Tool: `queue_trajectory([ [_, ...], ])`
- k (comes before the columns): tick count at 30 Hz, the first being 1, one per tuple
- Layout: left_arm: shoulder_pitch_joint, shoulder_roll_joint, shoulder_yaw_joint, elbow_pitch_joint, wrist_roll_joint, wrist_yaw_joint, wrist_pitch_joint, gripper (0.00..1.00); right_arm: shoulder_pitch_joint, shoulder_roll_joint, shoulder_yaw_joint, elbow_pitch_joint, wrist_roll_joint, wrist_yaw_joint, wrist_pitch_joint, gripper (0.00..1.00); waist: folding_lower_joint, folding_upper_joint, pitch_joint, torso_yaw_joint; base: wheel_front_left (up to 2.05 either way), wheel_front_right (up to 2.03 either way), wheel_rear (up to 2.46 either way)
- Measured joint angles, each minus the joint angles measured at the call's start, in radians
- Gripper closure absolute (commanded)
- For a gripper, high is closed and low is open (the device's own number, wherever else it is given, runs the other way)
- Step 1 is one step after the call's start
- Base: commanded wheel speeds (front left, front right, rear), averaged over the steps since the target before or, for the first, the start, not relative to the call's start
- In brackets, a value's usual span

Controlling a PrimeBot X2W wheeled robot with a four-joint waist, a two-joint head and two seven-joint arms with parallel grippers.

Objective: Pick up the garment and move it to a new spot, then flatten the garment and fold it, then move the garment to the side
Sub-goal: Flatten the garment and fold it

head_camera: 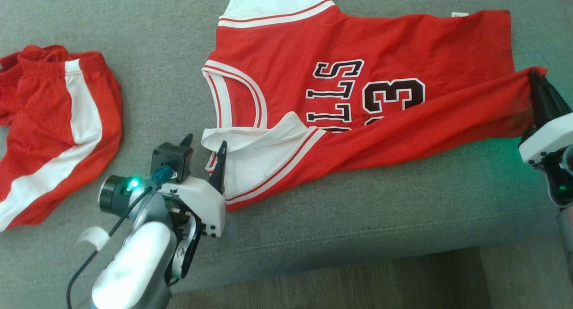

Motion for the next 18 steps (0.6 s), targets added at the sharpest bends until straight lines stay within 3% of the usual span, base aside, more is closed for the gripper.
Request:
queue_trajectory([
  [1, -0.006, 0.000, -0.002, 0.007, 0.006, 0.007, 0.000, 0.10, 0.000, 0.000, 0.001, 0.000, 0.002, 0.000, 0.000, 1.00, 0.0000, 0.0000, 0.001, -0.001, 0.00, 0.00, 0.00],
  [2, -0.011, 0.000, -0.002, 0.011, 0.013, 0.011, 0.000, 0.30, 0.000, 0.000, 0.003, -0.001, 0.002, 0.000, 0.000, 1.00, 0.0000, 0.0000, 0.001, -0.002, 0.00, 0.00, 0.00],
  [3, -0.015, 0.001, -0.004, 0.015, 0.018, 0.013, 0.000, 0.59, 0.000, 0.000, 0.003, -0.001, 0.002, 0.000, 0.000, 1.00, 0.0000, 0.0000, 0.002, -0.003, 0.00, 0.00, 0.00],
  [5, -0.025, 0.001, -0.010, 0.026, 0.025, 0.016, 0.000, 1.00, 0.001, -0.002, 0.006, -0.002, 0.002, 0.000, 0.000, 1.00, 0.0000, 0.0000, 0.001, -0.005, 0.00, 0.00, 0.00],
  [15, -0.034, 0.006, -0.016, 0.015, 0.025, 0.014, -0.078, 1.00, 0.001, -0.012, 0.014, -0.025, 0.013, 0.000, -0.014, 1.00, 0.0000, 0.0000, -0.022, -0.004, 0.00, 0.00, 0.00],
  [18, -0.086, 0.016, 0.004, -0.029, 0.023, -0.008, -0.094, 1.00, -0.001, -0.020, 0.016, -0.068, 0.023, 0.000, -0.007, 1.00, 0.0000, 0.0000, -0.033, 0.002, 0.00, 0.00, 0.00],
])
